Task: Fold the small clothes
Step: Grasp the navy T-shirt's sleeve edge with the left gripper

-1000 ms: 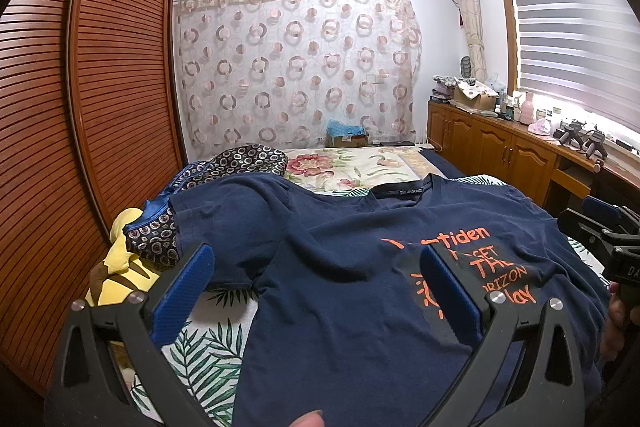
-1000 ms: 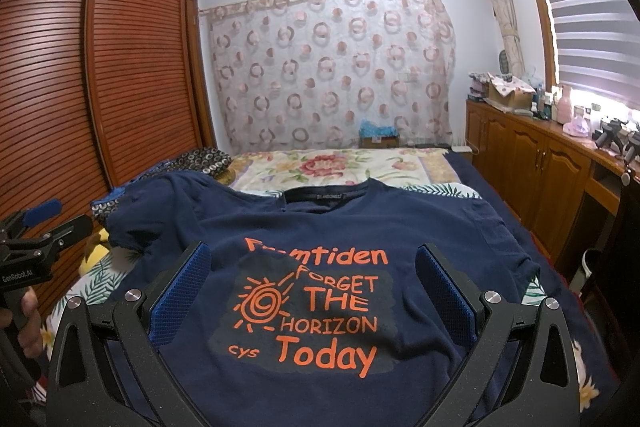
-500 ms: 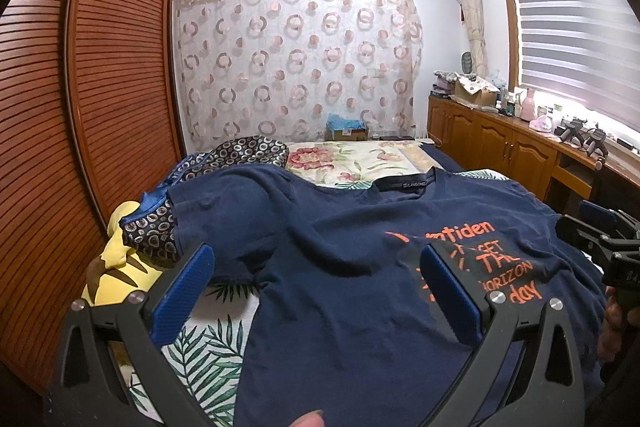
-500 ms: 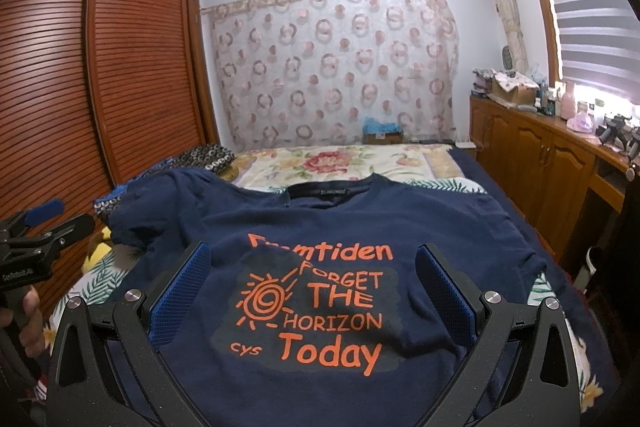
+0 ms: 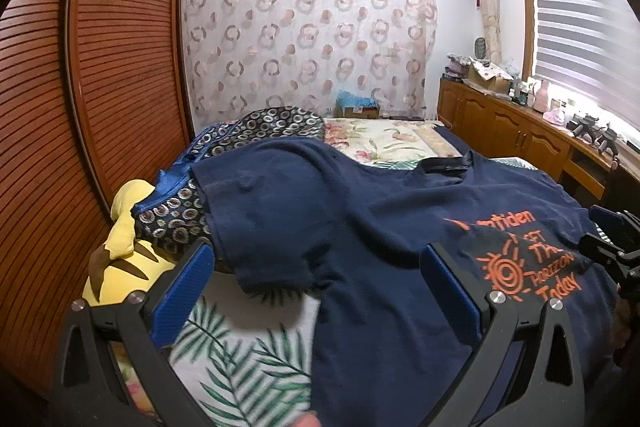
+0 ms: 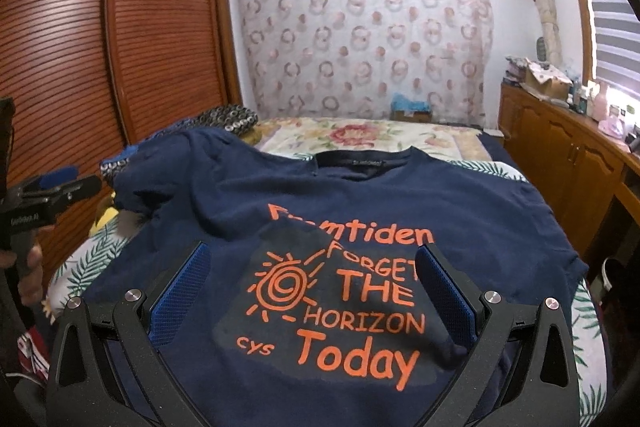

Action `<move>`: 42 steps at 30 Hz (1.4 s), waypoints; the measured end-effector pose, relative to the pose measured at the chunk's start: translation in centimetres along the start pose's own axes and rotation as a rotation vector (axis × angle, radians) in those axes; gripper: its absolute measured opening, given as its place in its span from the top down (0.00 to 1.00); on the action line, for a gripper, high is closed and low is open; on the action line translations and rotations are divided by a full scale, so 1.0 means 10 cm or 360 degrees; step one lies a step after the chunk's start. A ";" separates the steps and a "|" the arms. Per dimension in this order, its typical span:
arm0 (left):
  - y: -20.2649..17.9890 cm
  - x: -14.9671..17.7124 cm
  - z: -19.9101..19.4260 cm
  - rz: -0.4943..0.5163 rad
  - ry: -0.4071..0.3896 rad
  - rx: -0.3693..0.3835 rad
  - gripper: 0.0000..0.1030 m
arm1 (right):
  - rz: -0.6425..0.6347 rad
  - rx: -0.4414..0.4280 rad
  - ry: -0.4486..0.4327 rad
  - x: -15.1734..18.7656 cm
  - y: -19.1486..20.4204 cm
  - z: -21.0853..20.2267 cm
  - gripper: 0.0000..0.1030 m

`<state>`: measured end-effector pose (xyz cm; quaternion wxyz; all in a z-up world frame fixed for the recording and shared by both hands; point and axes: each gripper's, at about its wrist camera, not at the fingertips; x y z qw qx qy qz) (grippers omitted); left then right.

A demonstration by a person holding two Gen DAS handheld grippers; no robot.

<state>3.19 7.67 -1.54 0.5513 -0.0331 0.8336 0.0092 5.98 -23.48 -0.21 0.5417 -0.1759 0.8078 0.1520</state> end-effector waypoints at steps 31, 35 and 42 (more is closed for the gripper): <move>1.17 -0.12 1.19 -0.0412 0.0430 0.0251 0.47 | -0.0035 -0.0305 0.0221 -0.14 0.36 0.82 0.00; 1.15 -0.14 1.14 -0.0351 0.0399 0.0251 0.74 | -0.0052 -0.0311 0.0221 -0.09 0.39 0.80 0.00; 0.97 -0.25 0.98 -0.0182 0.0312 0.0241 0.98 | -0.0019 -0.0291 0.0216 -0.08 0.30 0.78 0.00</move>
Point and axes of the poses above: each gripper's, at about its wrist camera, not at the fingertips, and z roughly the way its jaws point, y to its left, x to its underside, and after that the axes turned 7 degrees about -y, right-handed
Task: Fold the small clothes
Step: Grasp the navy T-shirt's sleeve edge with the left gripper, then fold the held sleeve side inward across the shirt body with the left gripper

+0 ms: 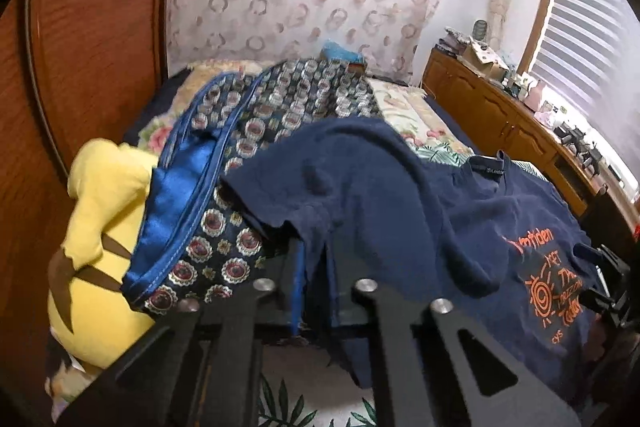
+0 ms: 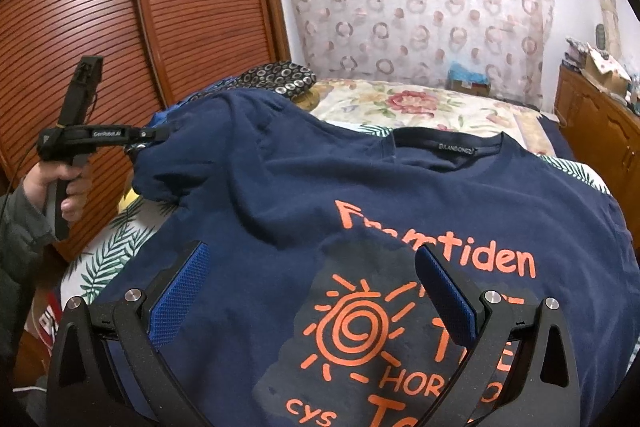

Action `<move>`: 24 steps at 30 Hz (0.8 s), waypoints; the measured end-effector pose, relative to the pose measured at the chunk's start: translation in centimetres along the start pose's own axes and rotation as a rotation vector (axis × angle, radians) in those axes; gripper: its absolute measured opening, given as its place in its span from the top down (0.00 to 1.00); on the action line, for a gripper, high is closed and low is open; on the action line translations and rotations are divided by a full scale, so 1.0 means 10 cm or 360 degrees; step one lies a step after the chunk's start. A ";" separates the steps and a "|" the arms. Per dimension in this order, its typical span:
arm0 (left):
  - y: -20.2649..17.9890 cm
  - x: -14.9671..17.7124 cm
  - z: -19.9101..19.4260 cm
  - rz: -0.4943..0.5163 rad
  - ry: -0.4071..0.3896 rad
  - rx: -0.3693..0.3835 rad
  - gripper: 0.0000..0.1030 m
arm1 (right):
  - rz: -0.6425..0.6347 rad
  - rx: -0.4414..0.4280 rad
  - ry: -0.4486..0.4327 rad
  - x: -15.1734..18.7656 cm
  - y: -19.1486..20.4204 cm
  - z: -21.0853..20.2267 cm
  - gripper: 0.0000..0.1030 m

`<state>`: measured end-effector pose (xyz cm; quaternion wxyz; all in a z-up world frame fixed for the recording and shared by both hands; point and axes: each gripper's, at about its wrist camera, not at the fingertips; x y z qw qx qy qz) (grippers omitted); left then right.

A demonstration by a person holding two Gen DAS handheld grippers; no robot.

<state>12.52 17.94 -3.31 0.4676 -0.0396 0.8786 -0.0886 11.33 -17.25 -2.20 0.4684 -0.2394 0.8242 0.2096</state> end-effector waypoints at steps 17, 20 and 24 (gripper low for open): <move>-1.53 -0.59 -0.14 0.0334 -0.0105 0.0315 1.00 | 0.0123 0.0172 -0.0108 -0.05 -0.56 -0.33 0.00; -1.83 -0.56 -0.14 0.0418 -0.0084 0.0349 0.82 | 0.0152 0.0213 -0.0125 -0.05 -0.69 -0.41 0.00; -1.90 -0.49 -0.22 0.0425 -0.0071 0.0406 0.75 | 0.0157 0.0261 -0.0115 -0.02 -0.79 -0.46 0.00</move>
Point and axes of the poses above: each gripper's, at about its wrist camera, not at the fingertips, and z roughly the way its jaws point, y to its left, x to its underside, and after that the axes turned 7 degrees about -y, right-handed
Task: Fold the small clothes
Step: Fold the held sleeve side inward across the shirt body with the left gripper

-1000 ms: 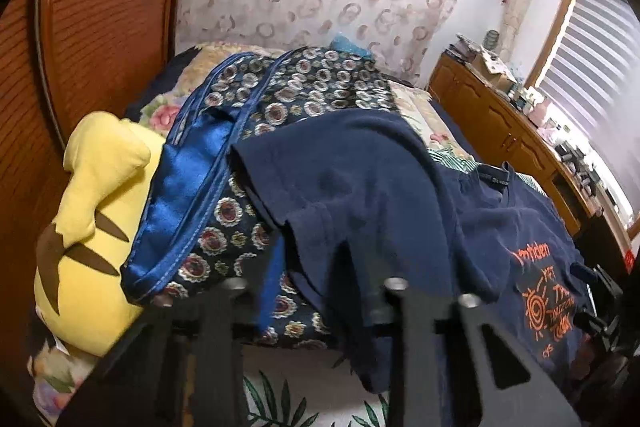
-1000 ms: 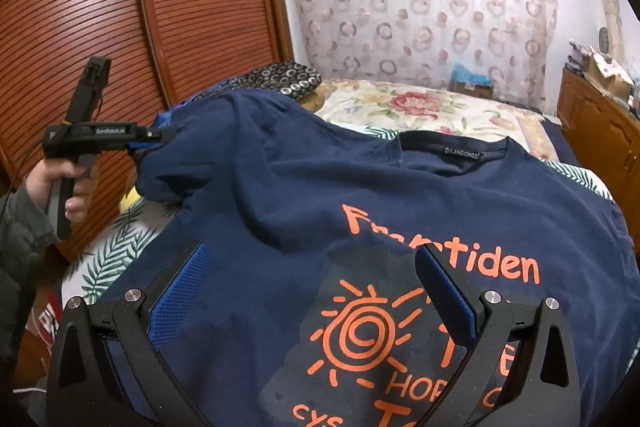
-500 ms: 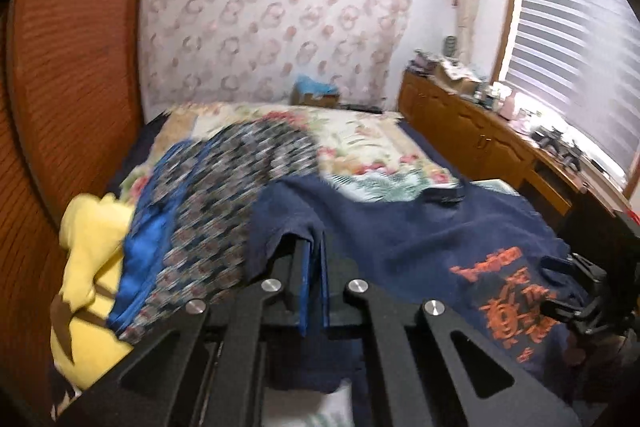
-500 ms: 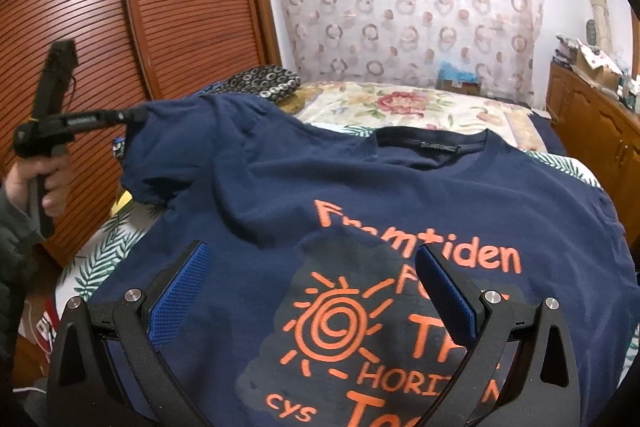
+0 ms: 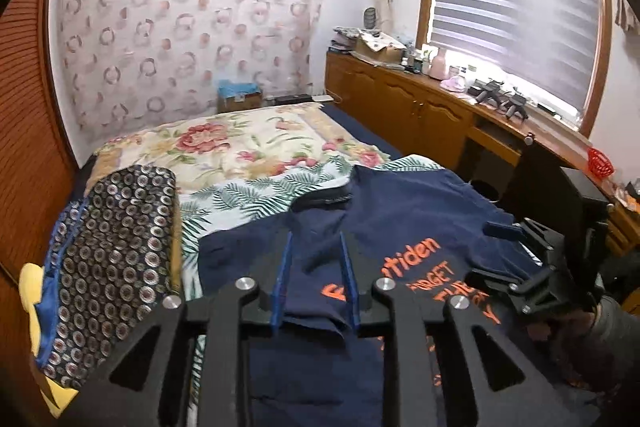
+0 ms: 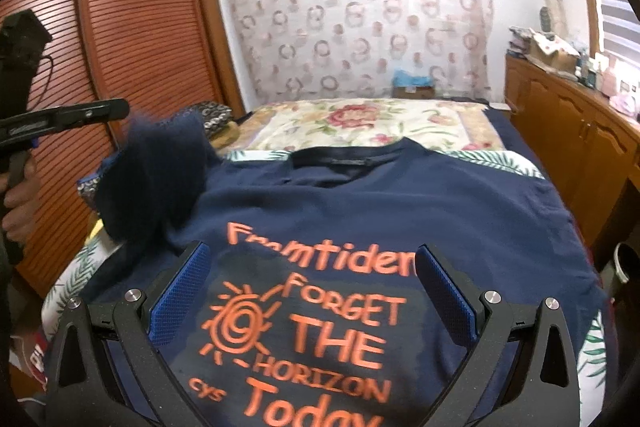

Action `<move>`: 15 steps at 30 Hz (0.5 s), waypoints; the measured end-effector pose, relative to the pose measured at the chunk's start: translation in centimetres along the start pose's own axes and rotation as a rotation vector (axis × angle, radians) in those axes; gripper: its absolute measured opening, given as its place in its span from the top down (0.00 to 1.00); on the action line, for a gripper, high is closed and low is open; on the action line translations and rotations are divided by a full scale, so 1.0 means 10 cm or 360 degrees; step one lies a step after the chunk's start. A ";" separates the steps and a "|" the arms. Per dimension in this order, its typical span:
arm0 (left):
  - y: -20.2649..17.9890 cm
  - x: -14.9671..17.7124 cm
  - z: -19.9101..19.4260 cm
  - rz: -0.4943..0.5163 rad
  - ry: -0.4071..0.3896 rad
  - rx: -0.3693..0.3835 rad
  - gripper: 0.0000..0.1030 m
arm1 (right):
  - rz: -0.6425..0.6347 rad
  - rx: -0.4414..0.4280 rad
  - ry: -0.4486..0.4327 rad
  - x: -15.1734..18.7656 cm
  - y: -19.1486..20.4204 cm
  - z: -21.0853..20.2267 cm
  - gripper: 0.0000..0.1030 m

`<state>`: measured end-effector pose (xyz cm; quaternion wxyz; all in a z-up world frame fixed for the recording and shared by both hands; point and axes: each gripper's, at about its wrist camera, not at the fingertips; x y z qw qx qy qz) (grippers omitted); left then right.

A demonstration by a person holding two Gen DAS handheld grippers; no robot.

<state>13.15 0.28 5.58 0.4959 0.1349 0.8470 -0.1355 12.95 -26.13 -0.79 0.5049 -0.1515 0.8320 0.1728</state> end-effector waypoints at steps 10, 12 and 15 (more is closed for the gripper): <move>0.20 0.52 -0.13 0.0009 0.0075 -0.0222 0.63 | -0.0095 -0.0075 0.0031 -0.09 0.06 0.12 0.08; 0.25 0.68 -0.12 -0.0027 0.0101 -0.0245 0.62 | -0.0137 -0.0112 0.0044 -0.13 0.14 0.19 0.14; 0.32 0.92 -0.08 -0.0063 0.0148 -0.0268 0.62 | -0.0190 -0.0180 0.0065 -0.18 0.25 0.32 0.27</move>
Point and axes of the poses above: each gripper's, at about its wrist camera, not at the fingertips, and z roughly the way its jaws point, y to its left, x to its underside, and after that the axes turned 7 degrees about -y, right-handed
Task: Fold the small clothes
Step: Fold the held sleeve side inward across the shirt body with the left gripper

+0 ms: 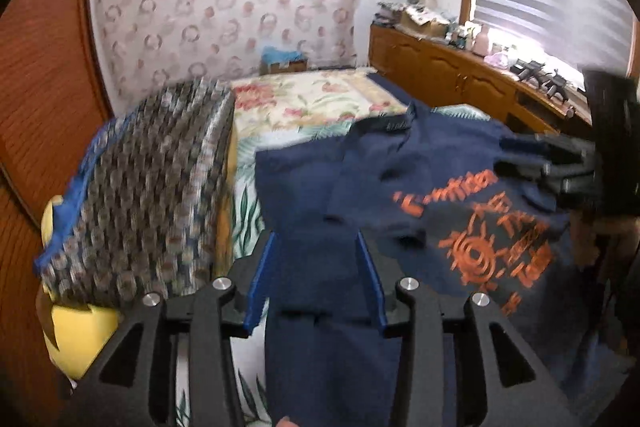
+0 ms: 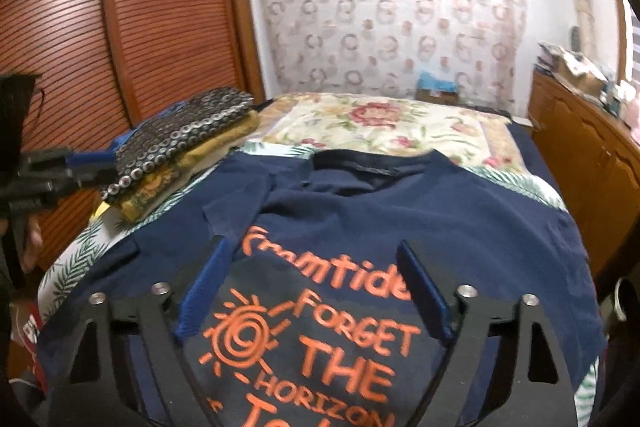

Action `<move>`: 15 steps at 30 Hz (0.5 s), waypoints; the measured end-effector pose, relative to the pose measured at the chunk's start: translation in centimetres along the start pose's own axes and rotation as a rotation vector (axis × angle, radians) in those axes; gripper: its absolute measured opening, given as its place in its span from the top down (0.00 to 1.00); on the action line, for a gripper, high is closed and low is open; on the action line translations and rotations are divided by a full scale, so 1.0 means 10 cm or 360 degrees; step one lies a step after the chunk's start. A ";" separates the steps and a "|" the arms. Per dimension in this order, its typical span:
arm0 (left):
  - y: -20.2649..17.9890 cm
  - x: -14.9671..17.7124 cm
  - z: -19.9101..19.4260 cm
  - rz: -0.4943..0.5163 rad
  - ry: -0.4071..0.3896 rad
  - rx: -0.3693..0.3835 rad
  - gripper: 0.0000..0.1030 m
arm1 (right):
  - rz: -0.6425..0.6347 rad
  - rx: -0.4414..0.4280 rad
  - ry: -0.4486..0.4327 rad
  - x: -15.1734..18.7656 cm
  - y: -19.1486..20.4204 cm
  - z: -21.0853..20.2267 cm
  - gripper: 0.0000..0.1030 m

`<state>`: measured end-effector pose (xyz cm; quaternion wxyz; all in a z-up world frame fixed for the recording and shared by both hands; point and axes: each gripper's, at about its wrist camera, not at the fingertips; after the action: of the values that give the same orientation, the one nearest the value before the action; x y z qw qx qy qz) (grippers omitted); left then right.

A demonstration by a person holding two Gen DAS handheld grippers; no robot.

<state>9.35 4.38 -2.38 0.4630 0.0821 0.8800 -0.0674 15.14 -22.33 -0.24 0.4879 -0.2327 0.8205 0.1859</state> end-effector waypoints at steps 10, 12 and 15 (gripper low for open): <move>0.09 0.46 0.21 -0.0045 0.0149 -0.0036 0.61 | -0.0155 -0.0271 0.0190 -0.07 0.39 0.75 0.61; 0.10 0.49 0.25 -0.0051 0.0167 -0.0034 0.61 | -0.0194 -0.0299 0.0242 -0.05 0.48 0.91 0.64; 0.10 0.54 0.28 -0.0052 0.0200 -0.0064 0.61 | -0.0258 -0.0337 0.0319 -0.01 0.62 1.09 0.65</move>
<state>8.82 5.26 -8.50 0.4072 0.0625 0.9097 -0.0518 19.46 -11.43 -4.66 0.3897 -0.3656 0.8195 0.2072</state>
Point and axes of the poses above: each gripper's, at about its wrist camera, not at the fingertips, and z roughly the way its jaws point, y to its left, x to its underside, and after that the axes turned 7 degrees about -y, right-handed
